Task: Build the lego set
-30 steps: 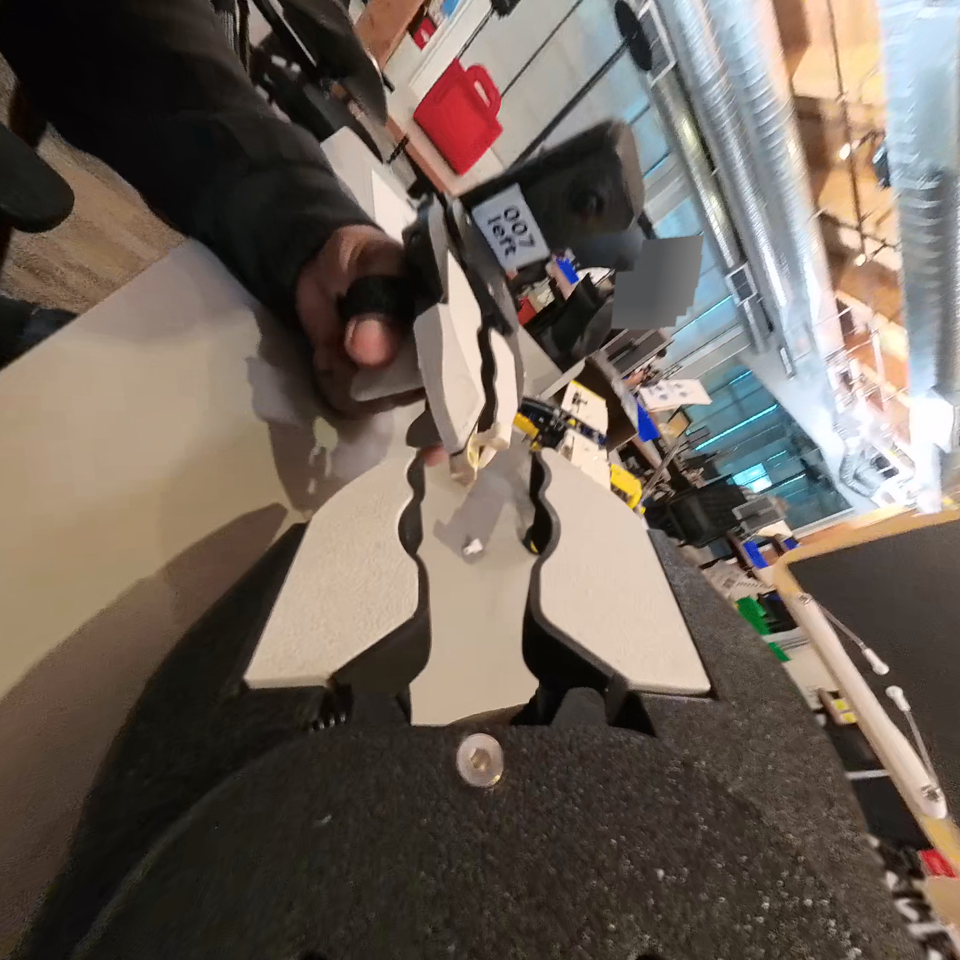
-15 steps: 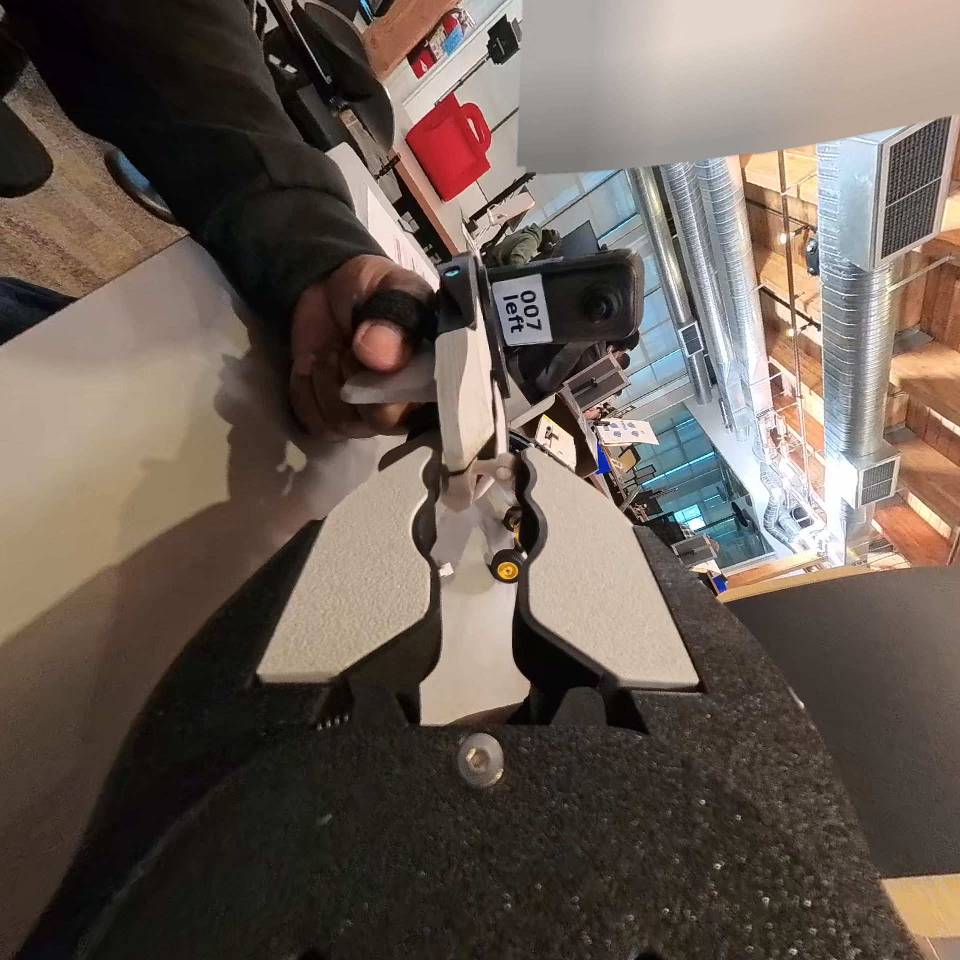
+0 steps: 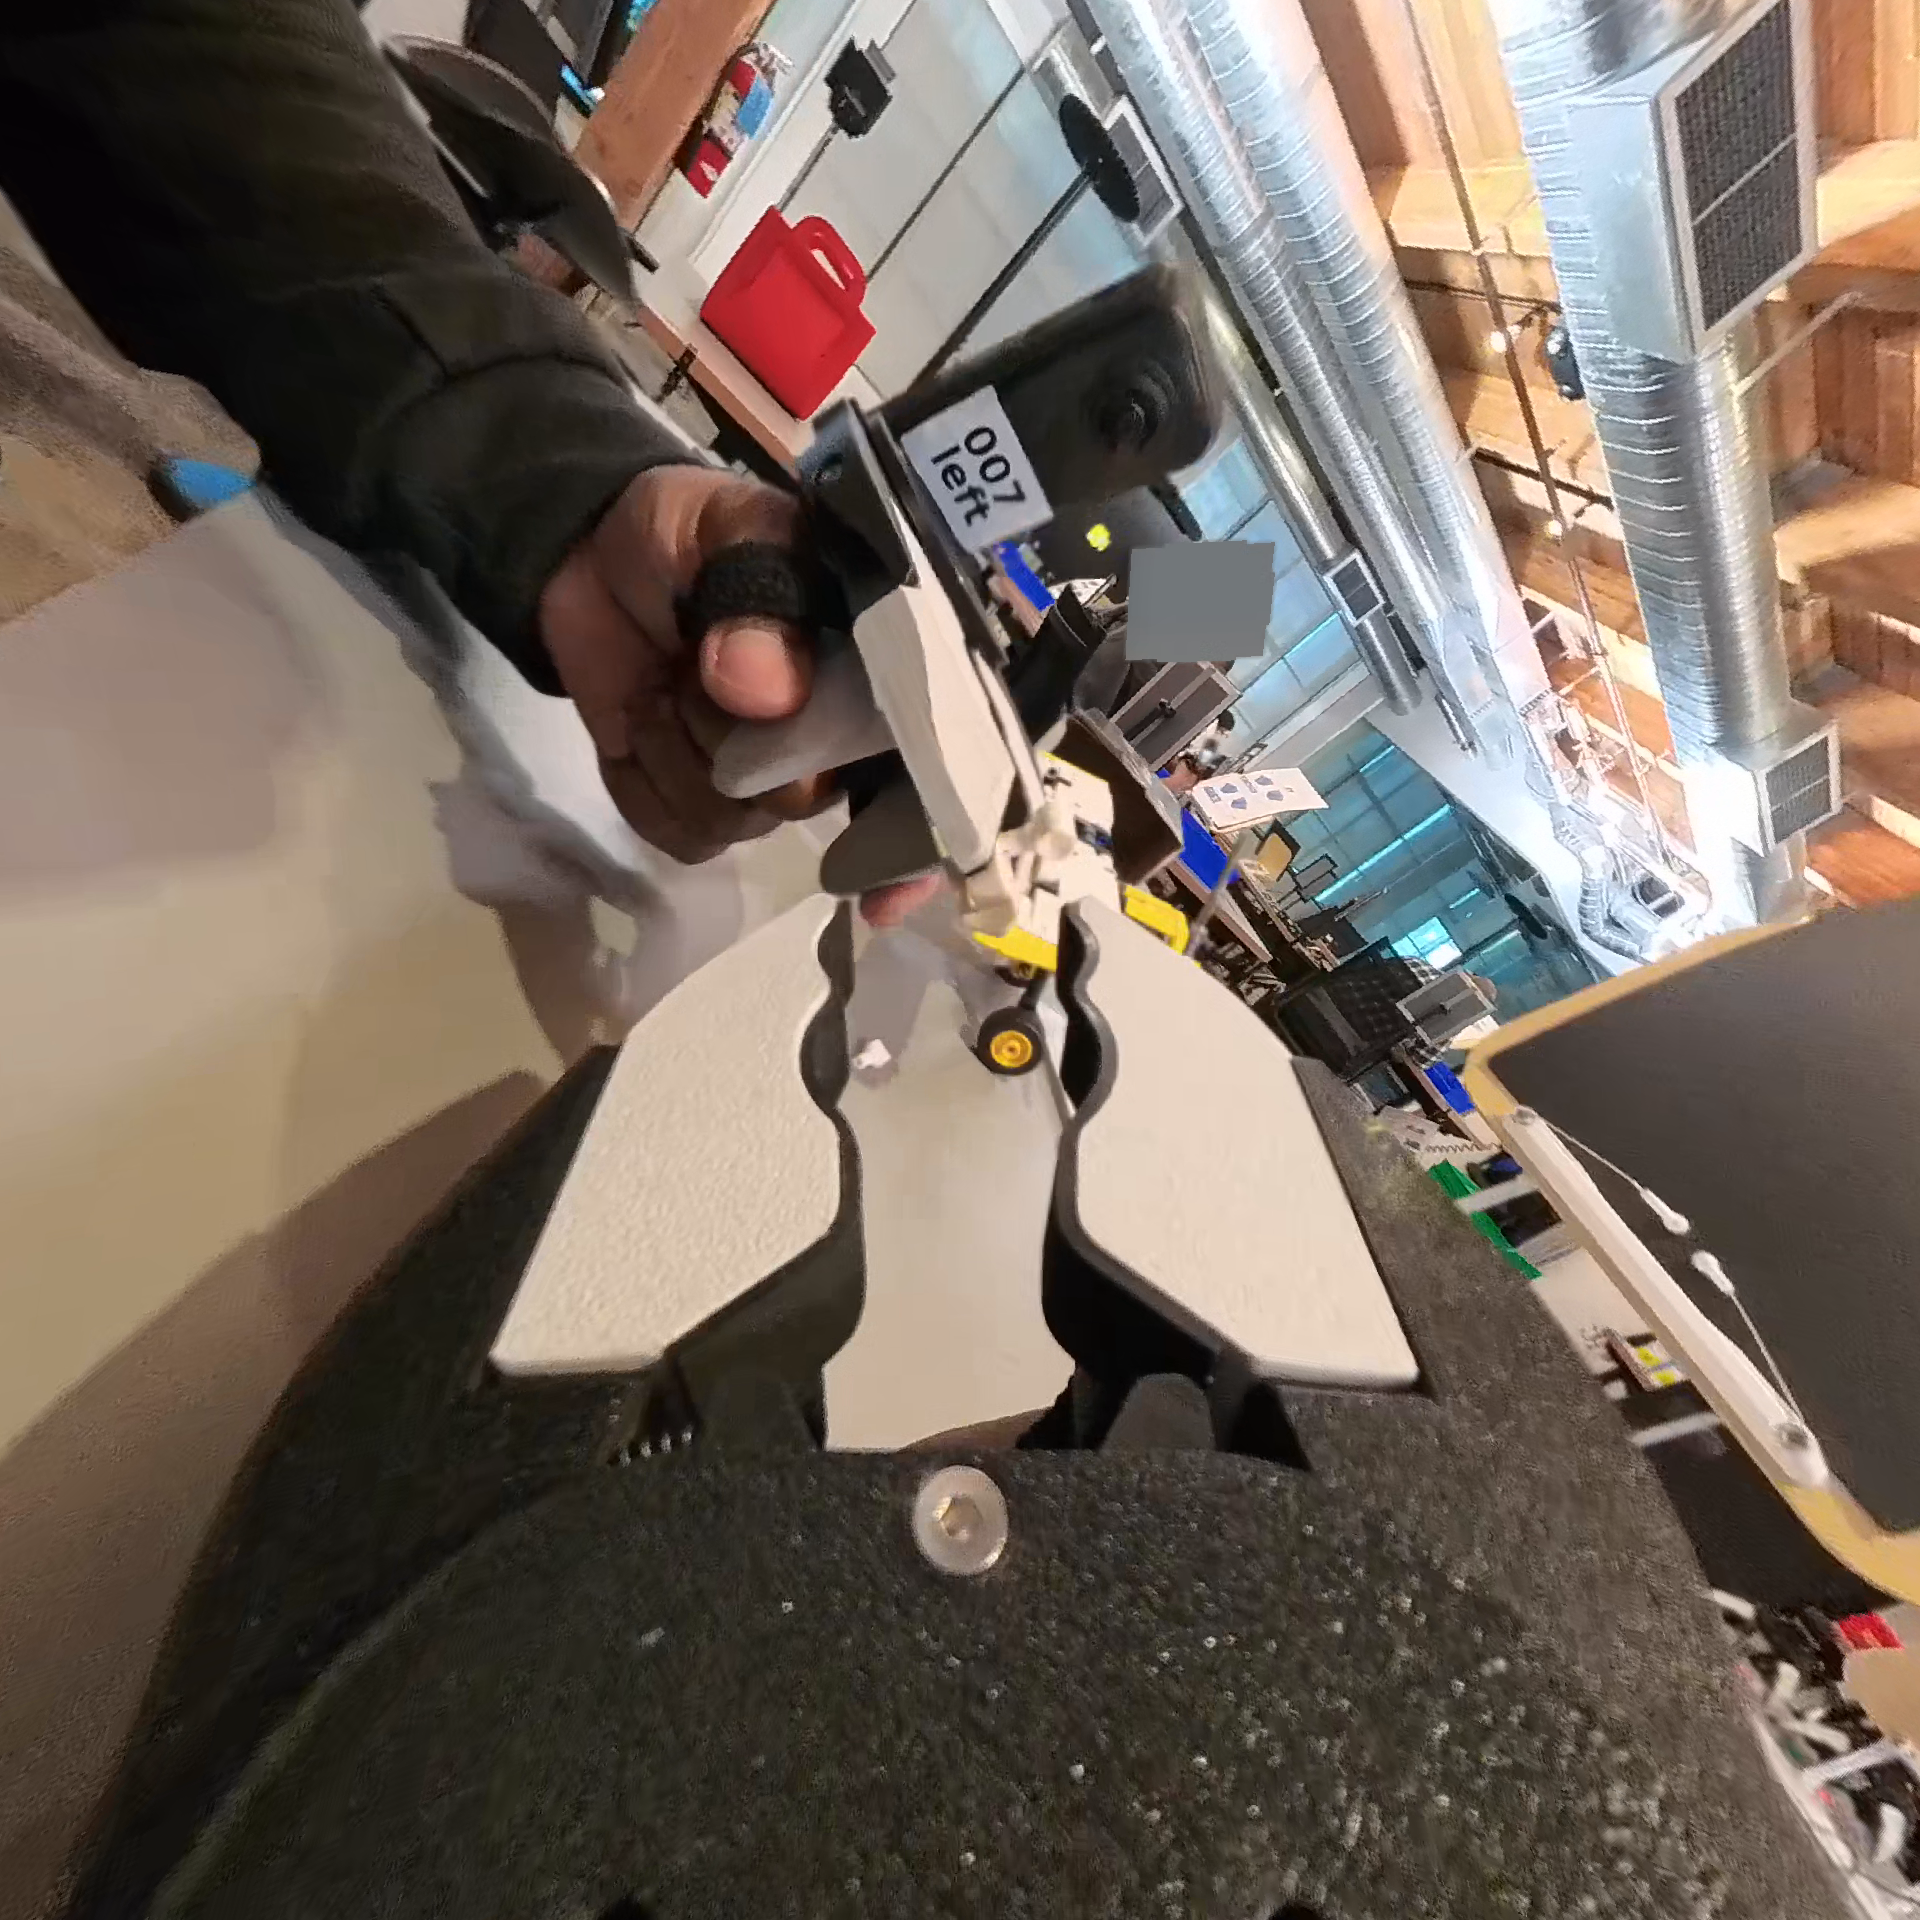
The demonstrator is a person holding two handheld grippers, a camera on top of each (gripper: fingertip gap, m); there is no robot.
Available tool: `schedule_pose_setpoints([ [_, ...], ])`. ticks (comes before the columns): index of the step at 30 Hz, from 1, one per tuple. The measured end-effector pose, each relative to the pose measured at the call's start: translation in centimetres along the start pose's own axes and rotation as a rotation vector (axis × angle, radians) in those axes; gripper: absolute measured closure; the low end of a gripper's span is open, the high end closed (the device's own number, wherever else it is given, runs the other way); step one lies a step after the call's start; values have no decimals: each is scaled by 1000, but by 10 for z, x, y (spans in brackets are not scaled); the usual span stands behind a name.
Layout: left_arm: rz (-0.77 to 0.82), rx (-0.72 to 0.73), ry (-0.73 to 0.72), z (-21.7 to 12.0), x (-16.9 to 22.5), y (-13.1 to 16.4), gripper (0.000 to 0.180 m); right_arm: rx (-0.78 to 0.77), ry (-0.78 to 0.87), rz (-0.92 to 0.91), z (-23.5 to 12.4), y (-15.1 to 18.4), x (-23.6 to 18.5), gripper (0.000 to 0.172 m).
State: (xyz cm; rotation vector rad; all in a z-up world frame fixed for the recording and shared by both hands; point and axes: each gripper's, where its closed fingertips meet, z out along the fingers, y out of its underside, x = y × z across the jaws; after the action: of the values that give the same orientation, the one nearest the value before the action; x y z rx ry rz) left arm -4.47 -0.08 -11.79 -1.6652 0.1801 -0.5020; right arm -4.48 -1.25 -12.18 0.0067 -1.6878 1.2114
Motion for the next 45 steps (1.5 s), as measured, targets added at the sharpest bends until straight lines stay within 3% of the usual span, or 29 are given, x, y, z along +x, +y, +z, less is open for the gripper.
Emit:
schedule_pose_setpoints([
  [7,191,-12,-31,37,-15,-13,173,46,110,118,-19,13,37,132],
  [11,195,9,-52,36,-15,-11,173,49,107,153,-20,18,40,131],
  [15,95,19,-23,29,-15,-4,173,36,81,177,-16,25,38,131],
  [26,21,26,2,28,-19,0,173,46,78,242,-19,30,43,128],
  [36,-91,47,69,27,-11,-3,173,62,61,74,-15,13,26,128],
  [45,-279,11,226,31,1,8,173,69,50,-42,-12,5,14,130],
])
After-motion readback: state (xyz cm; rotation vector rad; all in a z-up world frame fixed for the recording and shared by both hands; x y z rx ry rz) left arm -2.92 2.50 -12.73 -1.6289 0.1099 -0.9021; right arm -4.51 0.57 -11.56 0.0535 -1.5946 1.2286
